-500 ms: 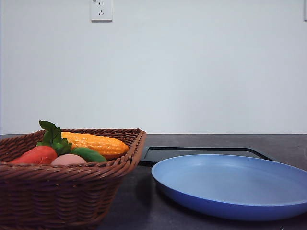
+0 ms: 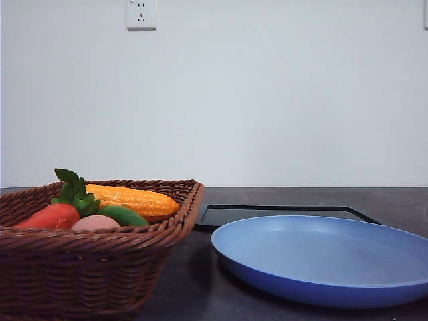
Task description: Transfer egg from basket to plate and serve
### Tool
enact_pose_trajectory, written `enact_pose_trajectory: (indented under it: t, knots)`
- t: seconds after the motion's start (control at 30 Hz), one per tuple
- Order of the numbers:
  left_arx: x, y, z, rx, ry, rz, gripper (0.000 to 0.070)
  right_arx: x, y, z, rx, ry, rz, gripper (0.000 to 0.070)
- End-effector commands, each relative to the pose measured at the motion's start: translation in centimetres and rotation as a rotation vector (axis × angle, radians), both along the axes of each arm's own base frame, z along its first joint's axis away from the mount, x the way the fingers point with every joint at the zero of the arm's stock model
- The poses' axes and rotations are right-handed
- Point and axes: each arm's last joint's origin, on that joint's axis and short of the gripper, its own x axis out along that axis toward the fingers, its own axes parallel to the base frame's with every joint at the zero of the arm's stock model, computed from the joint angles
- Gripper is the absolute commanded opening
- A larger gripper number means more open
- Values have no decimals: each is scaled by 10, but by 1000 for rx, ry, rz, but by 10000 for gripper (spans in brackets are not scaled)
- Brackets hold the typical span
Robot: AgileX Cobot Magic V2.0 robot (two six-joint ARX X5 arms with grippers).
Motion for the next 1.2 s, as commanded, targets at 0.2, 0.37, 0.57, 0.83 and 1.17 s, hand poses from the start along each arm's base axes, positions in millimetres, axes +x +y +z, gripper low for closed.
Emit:
enact_pose_trajectory:
  t: [0.2,0.37,0.57,0.83,1.17]
  knots:
    - [-1,-4,-4,-105,44,-138,0,-1,0,8,107,13,-13,0]
    - [-6,-5,12,-104,73,-163,0,-4,-1,25,105,-2,-41,0]
    - [-6,-6,38,-44,91,-197,0,-5,-1,48,91,90,-55,0]
    - [7,-8,75,46,124,-293,0,5,-1,82,3,200,-35,0]
    - [28,-15,118,211,276,-485,0,25,2,106,-119,411,67,0]
